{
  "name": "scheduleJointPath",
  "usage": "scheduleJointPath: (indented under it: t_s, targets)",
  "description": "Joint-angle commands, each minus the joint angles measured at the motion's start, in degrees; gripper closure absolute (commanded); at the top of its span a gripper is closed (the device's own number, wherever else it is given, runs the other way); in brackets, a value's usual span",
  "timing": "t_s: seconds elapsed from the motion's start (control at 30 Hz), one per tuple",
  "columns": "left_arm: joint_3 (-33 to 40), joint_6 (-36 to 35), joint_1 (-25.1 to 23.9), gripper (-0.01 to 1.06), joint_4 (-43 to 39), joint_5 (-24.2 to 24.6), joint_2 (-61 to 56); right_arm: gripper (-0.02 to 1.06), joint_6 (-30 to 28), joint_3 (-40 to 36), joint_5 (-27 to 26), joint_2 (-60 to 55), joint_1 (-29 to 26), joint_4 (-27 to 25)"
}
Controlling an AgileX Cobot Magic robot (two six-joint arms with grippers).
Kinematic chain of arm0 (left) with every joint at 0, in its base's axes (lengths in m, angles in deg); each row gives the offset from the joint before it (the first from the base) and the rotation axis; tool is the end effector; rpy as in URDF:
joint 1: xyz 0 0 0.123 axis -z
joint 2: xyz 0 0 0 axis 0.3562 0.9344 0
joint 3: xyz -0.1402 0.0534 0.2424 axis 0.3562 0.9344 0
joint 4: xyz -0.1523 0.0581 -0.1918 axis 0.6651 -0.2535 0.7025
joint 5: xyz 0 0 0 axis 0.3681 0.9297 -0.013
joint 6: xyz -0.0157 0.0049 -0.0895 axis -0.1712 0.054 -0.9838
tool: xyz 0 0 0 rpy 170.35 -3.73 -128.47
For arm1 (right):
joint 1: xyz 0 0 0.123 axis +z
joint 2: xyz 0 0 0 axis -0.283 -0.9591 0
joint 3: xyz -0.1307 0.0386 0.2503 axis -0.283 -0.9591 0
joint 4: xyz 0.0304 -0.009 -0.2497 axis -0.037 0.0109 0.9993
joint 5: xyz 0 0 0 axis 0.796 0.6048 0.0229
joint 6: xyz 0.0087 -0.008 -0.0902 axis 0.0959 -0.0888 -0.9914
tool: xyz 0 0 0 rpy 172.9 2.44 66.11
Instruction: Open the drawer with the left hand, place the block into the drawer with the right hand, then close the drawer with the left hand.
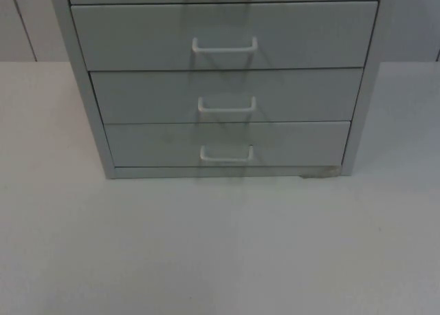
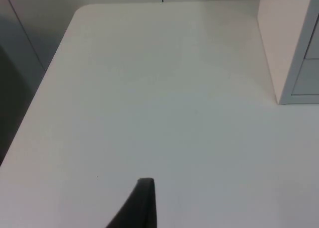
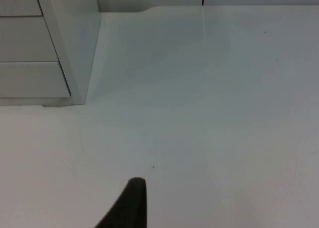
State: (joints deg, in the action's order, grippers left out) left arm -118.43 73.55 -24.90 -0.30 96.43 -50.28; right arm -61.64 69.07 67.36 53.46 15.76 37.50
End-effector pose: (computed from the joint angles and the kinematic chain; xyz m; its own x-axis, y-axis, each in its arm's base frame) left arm -0.0048 0.0015 0.2758 -0.4706 -0.0102 -0.8823 -0.0777 0.9965 0.0299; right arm -0.0078 -0.0015 0.2822 -0.4545 -0.0174 -0.8906 0.0173 0.9994 -0.0283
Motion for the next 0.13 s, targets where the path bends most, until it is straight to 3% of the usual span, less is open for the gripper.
scheduleJointPath:
  t_s: [0.0,0.1]
  targets:
    - [0.27,-0.05,0.02,0.0,0.59,0.2,-0.18,-0.01,-0.33,-0.42,0.08,0.2,0.04,0.1]
    - [0.27,-0.05,0.02,0.0,0.59,0.2,-0.18,-0.01,-0.33,-0.42,0.08,0.2,0.62,0.1]
